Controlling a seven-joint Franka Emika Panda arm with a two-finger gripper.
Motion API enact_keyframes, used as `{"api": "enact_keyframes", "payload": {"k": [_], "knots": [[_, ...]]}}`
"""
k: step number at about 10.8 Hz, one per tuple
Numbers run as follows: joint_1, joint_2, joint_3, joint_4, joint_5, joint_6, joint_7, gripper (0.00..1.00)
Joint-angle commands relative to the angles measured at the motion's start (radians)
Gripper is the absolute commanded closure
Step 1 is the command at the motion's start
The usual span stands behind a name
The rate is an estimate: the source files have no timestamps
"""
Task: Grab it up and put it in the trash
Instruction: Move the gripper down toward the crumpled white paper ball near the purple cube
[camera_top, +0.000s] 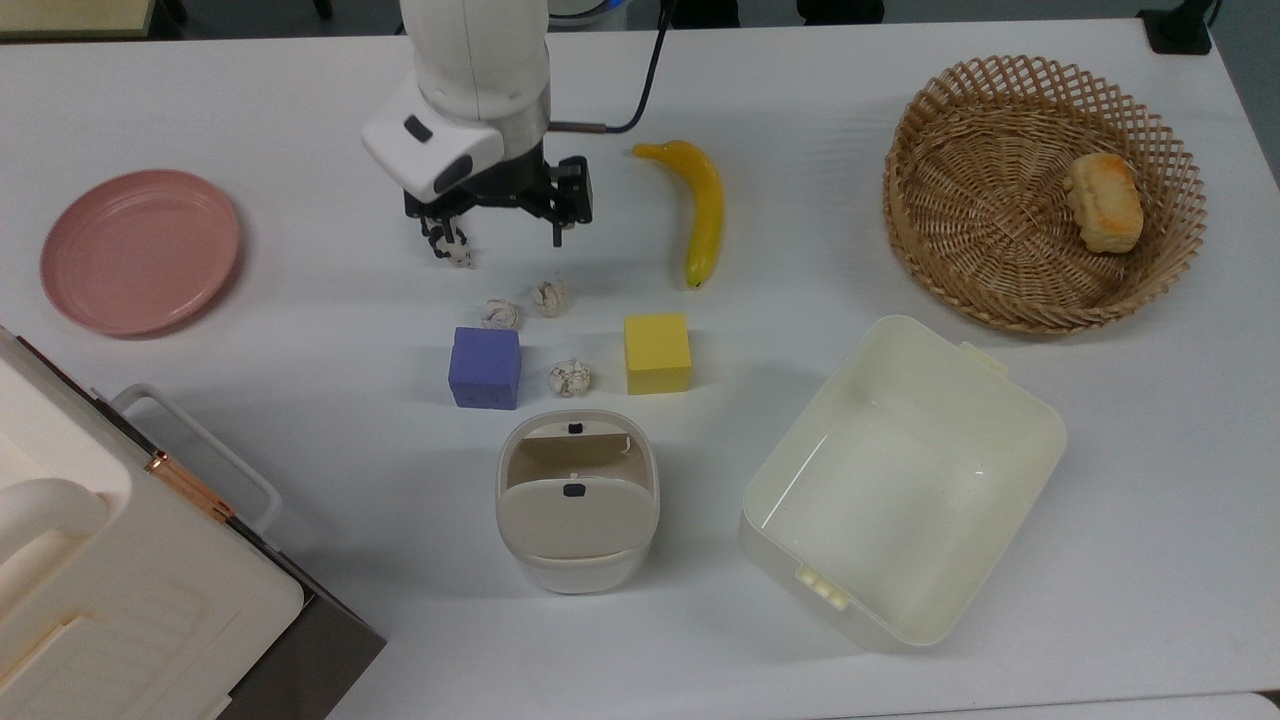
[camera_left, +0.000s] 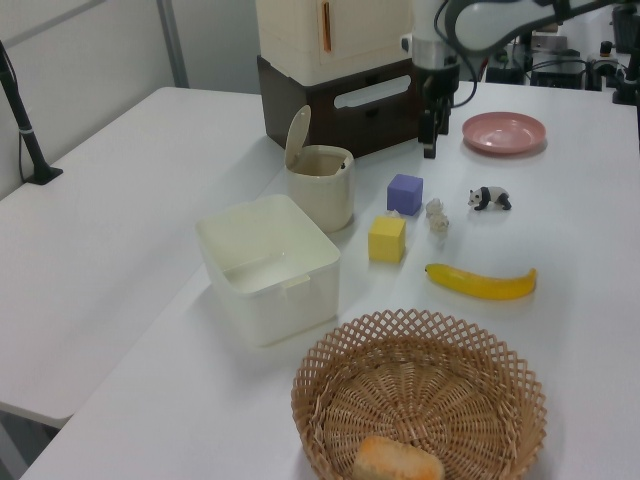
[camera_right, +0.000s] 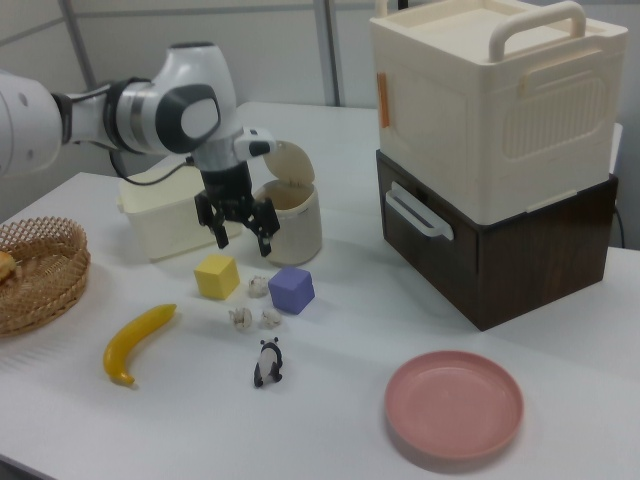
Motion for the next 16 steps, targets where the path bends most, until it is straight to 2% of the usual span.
{"api": "enact_keyframes", "payload": {"k": [1,3,6,7,8,9,10,13,16], "knots": [[0.005,0.059,0.002,-0.030,0.016,0.078,0.007,0.00],[0.004,0.095,0.018,-0.079,0.013,0.149,0.013,0.00],[0.005,0.151,0.022,-0.087,0.011,0.204,0.039,0.00],[0.002,0.162,0.022,-0.087,0.008,0.227,0.065,0.08],[-0.001,0.164,0.022,-0.087,0.003,0.231,0.068,0.12],[-0.002,0.168,0.022,-0.088,-0.001,0.231,0.068,0.22],[-0.002,0.175,0.022,-0.088,-0.003,0.231,0.067,0.26],[-0.022,0.170,0.022,-0.087,-0.010,0.218,0.062,0.26],[-0.038,0.161,0.021,-0.081,-0.010,0.195,0.067,0.20]]}}
